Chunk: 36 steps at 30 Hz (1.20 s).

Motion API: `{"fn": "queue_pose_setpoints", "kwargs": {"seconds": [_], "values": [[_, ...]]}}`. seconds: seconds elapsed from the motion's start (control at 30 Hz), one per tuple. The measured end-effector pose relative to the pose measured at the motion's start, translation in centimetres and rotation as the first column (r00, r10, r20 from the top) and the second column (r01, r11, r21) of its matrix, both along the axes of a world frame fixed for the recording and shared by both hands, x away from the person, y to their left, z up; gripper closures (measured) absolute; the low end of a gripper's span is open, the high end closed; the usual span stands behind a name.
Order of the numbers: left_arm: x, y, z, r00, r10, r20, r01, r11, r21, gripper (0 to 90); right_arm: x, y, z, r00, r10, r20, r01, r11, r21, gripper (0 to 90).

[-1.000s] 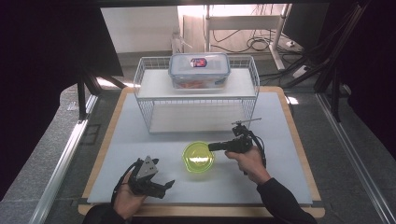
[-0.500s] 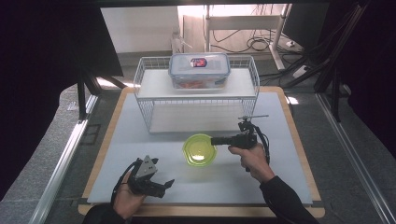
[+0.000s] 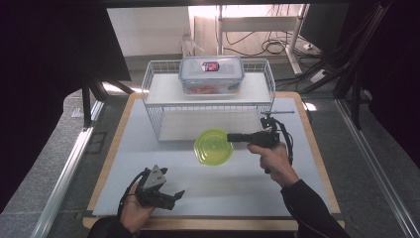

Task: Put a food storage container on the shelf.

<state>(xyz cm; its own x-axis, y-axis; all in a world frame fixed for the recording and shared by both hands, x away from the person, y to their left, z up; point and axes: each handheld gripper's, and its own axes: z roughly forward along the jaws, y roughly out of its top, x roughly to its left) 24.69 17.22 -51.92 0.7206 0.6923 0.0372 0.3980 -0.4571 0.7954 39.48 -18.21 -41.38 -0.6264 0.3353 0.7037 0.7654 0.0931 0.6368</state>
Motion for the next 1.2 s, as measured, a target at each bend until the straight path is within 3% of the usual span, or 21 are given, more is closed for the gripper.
{"fn": "queue_pose_setpoints", "kwargs": {"seconds": [0.43, 0.73, 1.2], "values": [[0.1, 0.0, 0.0, 1.0000, -0.001, -0.002, 0.001, 1.0000, -0.005, 5.0, 1.0, -0.6, 6.2, 0.9965, -0.044, 0.071, 0.041, 0.998, 0.039, 84.3], [0.1, 0.1, -0.1, 1.0000, 0.001, -0.004, -0.001, 0.9999, -0.015, 5.0, 2.5, -0.9, 9.8, 0.9926, -0.091, 0.080, 0.084, 0.993, 0.088, 84.3], [0.1, 0.2, 0.0, 1.0000, -0.001, -0.007, 0.000, 0.9997, -0.024, 5.2, 6.4, -0.2, 14.7, 0.9735, -0.207, 0.097, 0.196, 0.974, 0.109, 84.3]]}}
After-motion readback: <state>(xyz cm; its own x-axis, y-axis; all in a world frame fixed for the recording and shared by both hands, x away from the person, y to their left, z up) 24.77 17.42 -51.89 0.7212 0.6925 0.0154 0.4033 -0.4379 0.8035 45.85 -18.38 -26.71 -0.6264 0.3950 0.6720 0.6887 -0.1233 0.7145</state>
